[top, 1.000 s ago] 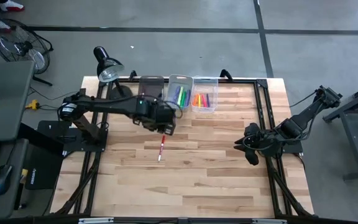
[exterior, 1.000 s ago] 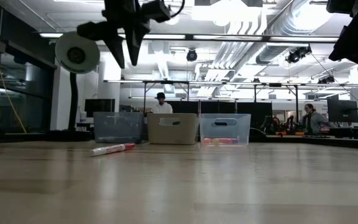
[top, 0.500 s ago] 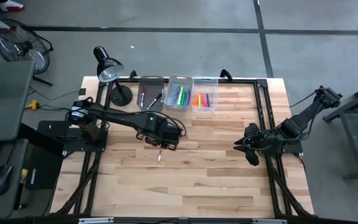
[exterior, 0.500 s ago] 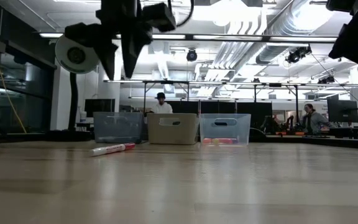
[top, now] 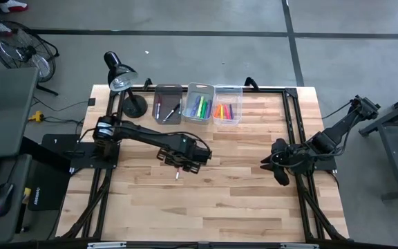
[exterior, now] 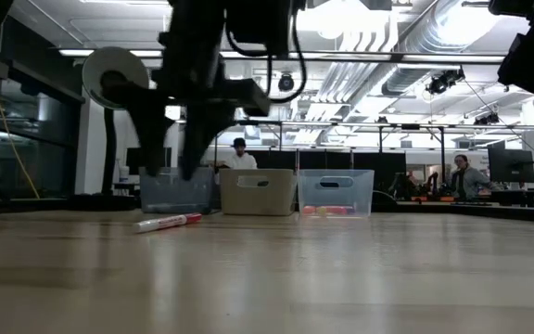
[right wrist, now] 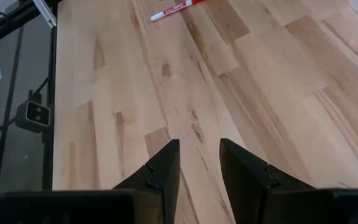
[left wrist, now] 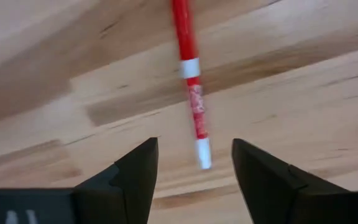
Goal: Pick & Place Markers
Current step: Put the red marker into the black bin
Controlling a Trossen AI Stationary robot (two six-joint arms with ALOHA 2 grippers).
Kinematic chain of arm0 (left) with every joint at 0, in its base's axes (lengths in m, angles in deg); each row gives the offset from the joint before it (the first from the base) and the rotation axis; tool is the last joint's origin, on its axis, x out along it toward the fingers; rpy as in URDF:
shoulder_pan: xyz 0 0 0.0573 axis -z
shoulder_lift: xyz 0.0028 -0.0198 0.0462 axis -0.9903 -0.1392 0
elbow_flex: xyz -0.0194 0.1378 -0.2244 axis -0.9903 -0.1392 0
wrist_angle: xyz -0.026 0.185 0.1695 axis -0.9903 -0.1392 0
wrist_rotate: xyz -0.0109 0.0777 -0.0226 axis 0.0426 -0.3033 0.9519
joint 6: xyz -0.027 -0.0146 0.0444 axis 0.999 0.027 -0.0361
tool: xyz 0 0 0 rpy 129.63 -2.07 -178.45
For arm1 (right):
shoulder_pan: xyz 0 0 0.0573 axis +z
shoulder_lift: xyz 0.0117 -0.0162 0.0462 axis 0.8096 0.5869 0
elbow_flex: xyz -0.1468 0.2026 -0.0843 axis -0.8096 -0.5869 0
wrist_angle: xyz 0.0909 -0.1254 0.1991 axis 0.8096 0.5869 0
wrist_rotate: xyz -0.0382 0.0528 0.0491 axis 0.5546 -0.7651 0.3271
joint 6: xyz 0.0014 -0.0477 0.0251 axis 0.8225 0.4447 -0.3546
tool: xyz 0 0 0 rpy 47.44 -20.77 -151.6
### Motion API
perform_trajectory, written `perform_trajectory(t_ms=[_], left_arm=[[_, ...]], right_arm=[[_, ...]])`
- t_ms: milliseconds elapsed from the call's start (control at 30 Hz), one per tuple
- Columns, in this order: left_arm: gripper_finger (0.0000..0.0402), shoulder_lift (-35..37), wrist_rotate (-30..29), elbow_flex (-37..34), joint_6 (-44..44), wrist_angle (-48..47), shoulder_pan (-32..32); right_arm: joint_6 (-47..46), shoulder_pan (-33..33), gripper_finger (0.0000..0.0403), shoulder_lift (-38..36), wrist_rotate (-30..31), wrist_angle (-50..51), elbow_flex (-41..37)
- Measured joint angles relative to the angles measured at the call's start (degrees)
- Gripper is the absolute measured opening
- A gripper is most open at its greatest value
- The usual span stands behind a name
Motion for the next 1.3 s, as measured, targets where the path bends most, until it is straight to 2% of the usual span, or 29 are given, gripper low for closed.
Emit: perform_trajectory(t_ms=[167,267,333,467,700,1067,1300], left_arm=[[0.0202,-1.60,2.62,-2.12,-2.40,1.84,-1.33],[0.0202,-1.45,3.16,-4.98,-2.30,8.09,-2.03],[0.0202,-1.45,3.18,-7.12,-1.22,6.84,-2.41],[0.0202,-1.40,6.15,-9.46,-2.94,11.83,-2.75],[0.0202,-0.85,9.42,-15.05,-1.08,20.05,-2.73],[0.0202,-0.97,10.31,-16.80,-1.41,21.06,-2.73],[0.0201,-0.97,8.83,-16.86,0.14,21.21,-2.59]], right_arm=[[0.00,0.00,0.0103,0.00,-0.97,-0.11,0.00],[0.00,0.00,0.0103,0.06,-1.40,-0.24,0.00],[-0.05,0.00,0.0103,0.04,-1.35,-0.44,0.00],[-0.26,0.00,0.0103,0.04,-1.30,-0.42,0.00],[-0.20,0.00,0.0103,0.05,-1.17,-0.39,0.00],[0.00,0.00,0.0103,0.04,1.37,-0.37,0.00],[0.00,0.00,0.0103,0.04,1.58,-0.37,0.00]])
